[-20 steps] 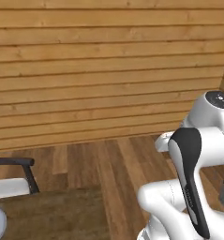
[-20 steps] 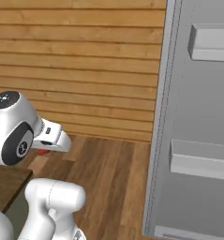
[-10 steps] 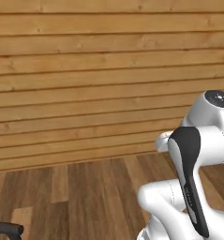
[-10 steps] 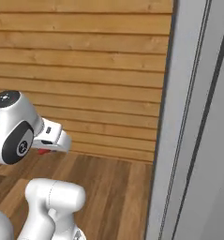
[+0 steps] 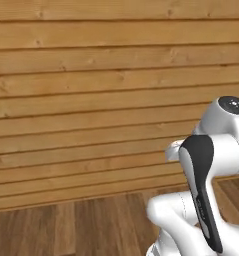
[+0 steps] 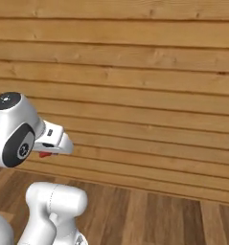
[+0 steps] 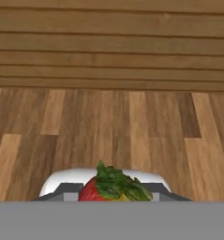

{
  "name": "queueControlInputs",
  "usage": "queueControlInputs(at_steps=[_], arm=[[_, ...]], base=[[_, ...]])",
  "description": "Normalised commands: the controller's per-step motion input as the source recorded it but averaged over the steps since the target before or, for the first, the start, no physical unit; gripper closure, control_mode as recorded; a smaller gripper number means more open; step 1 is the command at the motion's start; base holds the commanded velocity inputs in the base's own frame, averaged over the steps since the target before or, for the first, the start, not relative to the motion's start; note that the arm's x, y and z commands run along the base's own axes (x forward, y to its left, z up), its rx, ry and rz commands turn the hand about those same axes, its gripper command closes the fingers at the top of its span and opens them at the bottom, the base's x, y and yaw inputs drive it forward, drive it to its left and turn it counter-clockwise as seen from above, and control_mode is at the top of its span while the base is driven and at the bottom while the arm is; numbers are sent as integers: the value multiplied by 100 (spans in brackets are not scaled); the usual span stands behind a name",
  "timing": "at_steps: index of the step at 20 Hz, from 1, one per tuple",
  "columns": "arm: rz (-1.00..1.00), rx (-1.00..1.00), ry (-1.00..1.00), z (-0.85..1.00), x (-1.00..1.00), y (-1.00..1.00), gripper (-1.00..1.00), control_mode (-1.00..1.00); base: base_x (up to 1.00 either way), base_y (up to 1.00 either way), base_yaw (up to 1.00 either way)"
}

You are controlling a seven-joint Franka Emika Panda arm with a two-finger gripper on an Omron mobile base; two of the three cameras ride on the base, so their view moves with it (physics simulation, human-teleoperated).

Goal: Take the strawberry from the fridge and place it on top of the pancake, located on the dining counter.

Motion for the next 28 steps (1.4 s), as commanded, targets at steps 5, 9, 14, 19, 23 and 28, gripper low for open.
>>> queueControlInputs(at_steps=[5,9,14,19,23,28], arm=[[0,0,0,0,0,0,100,100],[0,0,0,0,0,0,100,100],[0,0,0,0,0,0,100,100],[0,0,0,0,0,0,100,100],[0,0,0,0,0,0,100,100],[0,0,0,0,0,0,100,100]], base=[[100,46,31],[75,48,75],[17,9,97],[0,0,100],[0,0,100],[17,0,100]])
